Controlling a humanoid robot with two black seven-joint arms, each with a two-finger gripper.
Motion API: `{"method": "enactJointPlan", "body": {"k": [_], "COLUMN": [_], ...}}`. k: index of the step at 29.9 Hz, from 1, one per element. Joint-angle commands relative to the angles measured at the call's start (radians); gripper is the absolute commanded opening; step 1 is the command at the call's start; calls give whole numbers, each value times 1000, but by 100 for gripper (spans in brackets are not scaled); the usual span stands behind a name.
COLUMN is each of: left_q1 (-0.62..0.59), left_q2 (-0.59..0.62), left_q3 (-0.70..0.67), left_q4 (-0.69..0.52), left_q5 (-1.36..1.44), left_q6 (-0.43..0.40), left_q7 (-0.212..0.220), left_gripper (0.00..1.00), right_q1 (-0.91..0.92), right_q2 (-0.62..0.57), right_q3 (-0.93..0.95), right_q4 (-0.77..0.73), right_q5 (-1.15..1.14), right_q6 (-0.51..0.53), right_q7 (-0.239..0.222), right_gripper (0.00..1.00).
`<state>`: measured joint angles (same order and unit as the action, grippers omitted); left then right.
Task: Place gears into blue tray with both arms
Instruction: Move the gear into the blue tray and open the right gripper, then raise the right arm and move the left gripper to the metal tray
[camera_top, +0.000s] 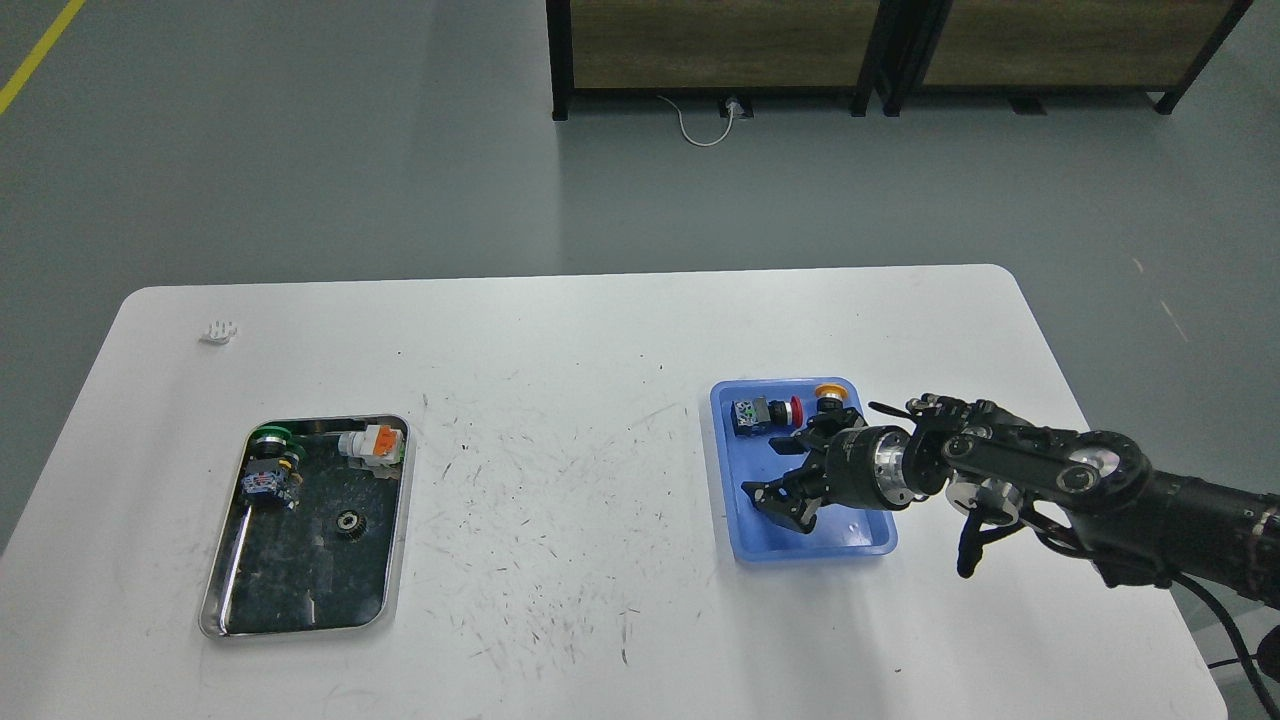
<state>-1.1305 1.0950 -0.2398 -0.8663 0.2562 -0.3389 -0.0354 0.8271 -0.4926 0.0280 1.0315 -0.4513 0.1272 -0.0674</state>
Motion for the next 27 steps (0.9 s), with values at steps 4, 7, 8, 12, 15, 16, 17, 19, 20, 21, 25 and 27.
{"method": "enactJointPlan", "body": {"k": [4,7,8,12,15,16,17,19,20,21,25,27], "left_q1": [0,2,3,27,64,81,100,141,162,182,270,308], "left_q2": [-3,-7,-6,0,-3,-3,-4,-6,-9,-12,-43,-93], "left_q3": [-4,-3,2,23,27,27,27,27,27,27,28,27], "left_q4": [-11,-16,-23,-74,-109,-132,-157,-222,-255,-281,-388,-393], "left_q5": [0,0,3,37,86,92,94,95,97,103,242,305], "left_q6": [-32,-55,-64,-91,-100,-100,-98,-92,-91,-89,-85,-74], "left_q7": [0,-7,-9,-33,-63,-69,-73,-83,-92,-106,-161,-182], "left_gripper": [98,98,98,98,98,98,98,98,98,98,97,98], "right_q1": [24,79,102,188,254,280,300,340,359,372,403,405], "right_q2": [-12,-14,-14,-29,-40,-40,-40,-35,-32,-30,-34,-35], "right_q3": [146,245,265,346,383,391,394,395,395,395,394,394], "right_q4": [13,7,2,-54,-105,-129,-151,-200,-224,-243,-281,-291], "right_q5": [16,68,78,89,102,112,118,128,128,128,135,135], "right_q6": [2,0,-3,-11,-15,-21,-27,-43,-46,-46,-46,-49], "right_q7": [-2,-3,-3,-3,-6,-8,-8,-8,-8,-8,-9,-11], "right_gripper": [89,91,91,91,91,91,91,91,91,91,91,91]}}
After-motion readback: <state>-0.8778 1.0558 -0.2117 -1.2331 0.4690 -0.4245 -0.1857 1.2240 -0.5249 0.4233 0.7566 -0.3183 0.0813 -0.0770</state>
